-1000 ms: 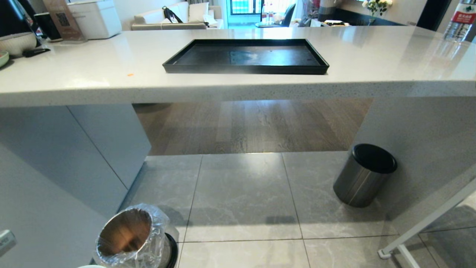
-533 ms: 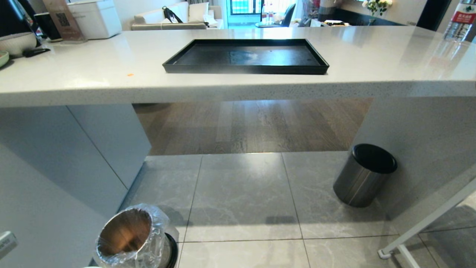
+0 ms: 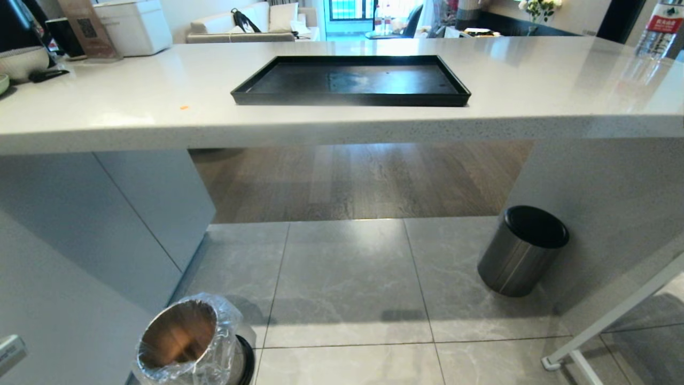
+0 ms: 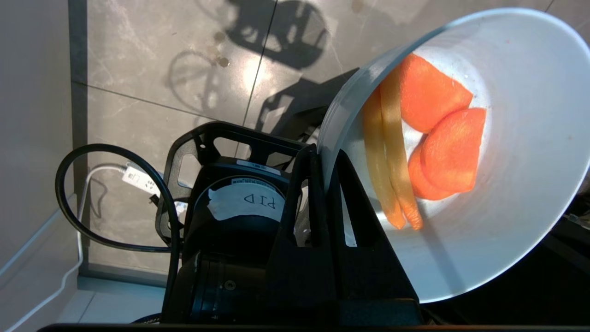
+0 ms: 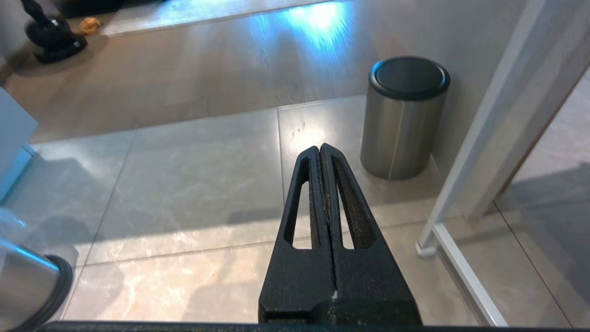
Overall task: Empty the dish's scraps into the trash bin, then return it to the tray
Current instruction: Move the bowl over the trash can
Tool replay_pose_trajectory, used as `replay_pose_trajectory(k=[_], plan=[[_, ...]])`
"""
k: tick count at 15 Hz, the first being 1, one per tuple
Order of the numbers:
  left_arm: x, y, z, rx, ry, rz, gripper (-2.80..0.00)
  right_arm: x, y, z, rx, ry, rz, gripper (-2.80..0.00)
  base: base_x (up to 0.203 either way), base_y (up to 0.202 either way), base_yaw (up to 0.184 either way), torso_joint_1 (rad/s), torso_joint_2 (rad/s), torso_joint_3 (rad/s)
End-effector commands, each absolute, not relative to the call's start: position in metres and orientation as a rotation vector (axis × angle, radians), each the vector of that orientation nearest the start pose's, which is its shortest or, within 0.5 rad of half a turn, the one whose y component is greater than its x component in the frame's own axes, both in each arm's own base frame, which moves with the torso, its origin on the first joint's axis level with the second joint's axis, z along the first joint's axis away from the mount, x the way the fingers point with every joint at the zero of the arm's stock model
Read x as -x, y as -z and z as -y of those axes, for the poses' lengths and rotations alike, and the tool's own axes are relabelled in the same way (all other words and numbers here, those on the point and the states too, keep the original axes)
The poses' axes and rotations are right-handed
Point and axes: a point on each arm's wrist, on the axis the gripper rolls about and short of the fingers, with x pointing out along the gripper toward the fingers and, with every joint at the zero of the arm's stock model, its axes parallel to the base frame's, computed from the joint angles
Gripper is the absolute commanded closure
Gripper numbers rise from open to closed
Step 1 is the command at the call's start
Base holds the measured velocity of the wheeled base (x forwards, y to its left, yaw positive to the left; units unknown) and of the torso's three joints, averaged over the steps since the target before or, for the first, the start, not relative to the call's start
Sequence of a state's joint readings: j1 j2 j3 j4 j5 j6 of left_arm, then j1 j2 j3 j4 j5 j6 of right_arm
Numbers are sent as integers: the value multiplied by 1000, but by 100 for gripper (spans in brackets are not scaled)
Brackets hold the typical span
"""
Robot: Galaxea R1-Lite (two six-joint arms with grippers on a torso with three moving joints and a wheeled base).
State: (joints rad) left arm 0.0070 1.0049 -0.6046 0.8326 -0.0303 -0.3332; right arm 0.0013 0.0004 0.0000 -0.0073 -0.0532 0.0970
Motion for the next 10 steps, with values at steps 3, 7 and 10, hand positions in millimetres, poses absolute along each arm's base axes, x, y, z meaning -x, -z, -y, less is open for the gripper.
replay_pose_trajectory(k=[3, 7, 10], plan=[[-62, -155, 0, 315, -193, -1243, 0, 23, -76, 1, -98, 52, 9, 0, 0, -11, 113, 4, 2, 1], [-63, -155, 0, 313, -188, -1247, 0, 23, -76, 1, -98, 52, 8, 0, 0, -9, 175, 3, 0, 1], [-63, -155, 0, 312, -184, -1249, 0, 23, -76, 1, -98, 52, 10, 0, -2, -11, 176, 6, 4, 1]])
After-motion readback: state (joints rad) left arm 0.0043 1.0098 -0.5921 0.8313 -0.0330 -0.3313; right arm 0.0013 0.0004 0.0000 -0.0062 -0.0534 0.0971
